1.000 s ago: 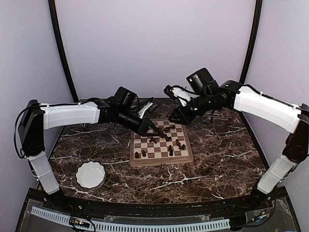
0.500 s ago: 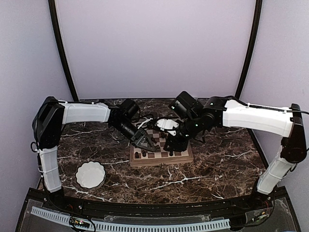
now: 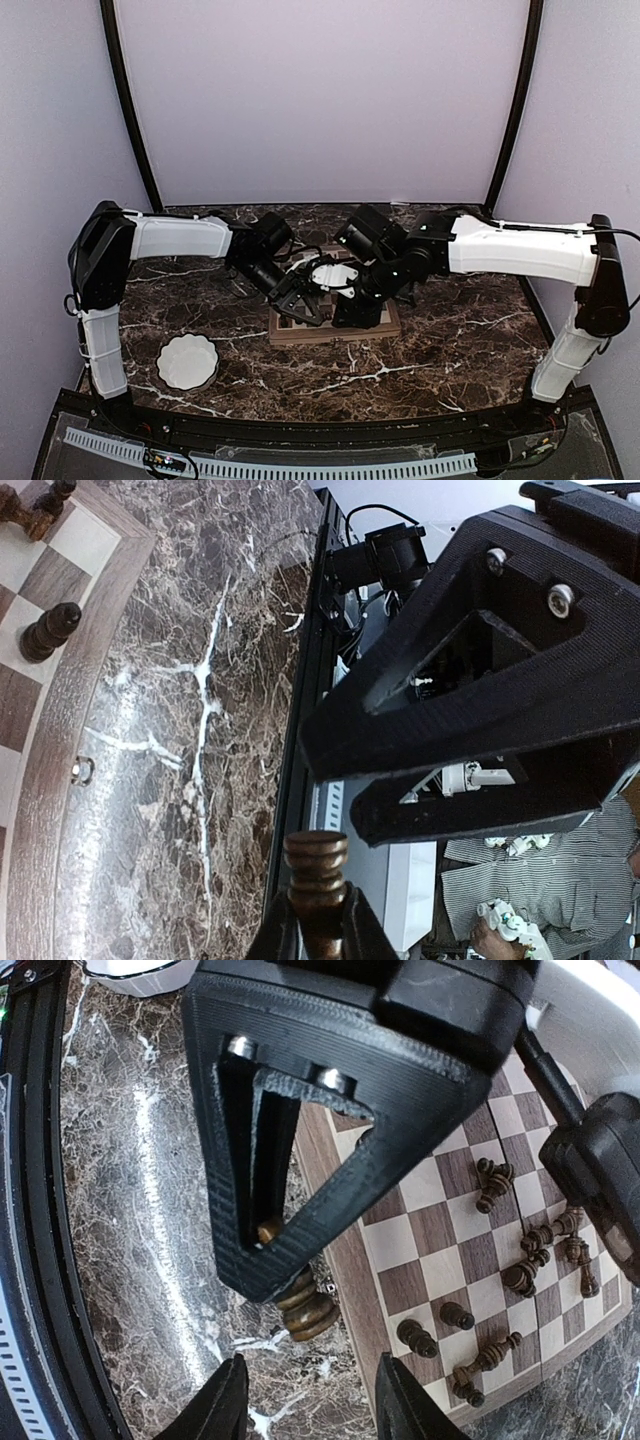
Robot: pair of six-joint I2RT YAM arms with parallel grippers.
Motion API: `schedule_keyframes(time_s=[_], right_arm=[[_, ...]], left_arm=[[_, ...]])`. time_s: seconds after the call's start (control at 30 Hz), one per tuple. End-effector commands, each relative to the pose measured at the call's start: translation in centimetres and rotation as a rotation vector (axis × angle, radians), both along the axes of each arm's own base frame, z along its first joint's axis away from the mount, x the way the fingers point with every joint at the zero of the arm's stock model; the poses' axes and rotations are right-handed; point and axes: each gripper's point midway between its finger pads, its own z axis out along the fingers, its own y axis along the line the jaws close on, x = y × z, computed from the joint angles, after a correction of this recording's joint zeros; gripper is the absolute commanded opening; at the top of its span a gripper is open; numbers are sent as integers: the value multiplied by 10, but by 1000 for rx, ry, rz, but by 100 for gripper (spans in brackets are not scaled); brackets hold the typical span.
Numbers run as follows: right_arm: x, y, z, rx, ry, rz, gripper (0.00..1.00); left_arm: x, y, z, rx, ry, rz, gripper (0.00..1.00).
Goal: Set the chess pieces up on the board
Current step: Pass from the left arm to the right
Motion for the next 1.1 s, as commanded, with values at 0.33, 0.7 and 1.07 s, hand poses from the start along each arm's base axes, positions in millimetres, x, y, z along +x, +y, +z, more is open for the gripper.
schedule_keyframes(time_s=[0.33, 0.7, 1.07], right_arm=[[-20, 25, 2, 32, 41, 104, 45], [-34, 29, 3, 53, 98, 144, 14], [-9, -4, 18, 125, 135, -30, 2]], left_arm=[[-26, -1, 18, -55, 71, -66, 15], [-23, -4, 22, -73, 70, -70, 19], [24, 4, 41, -3, -192, 65, 44]])
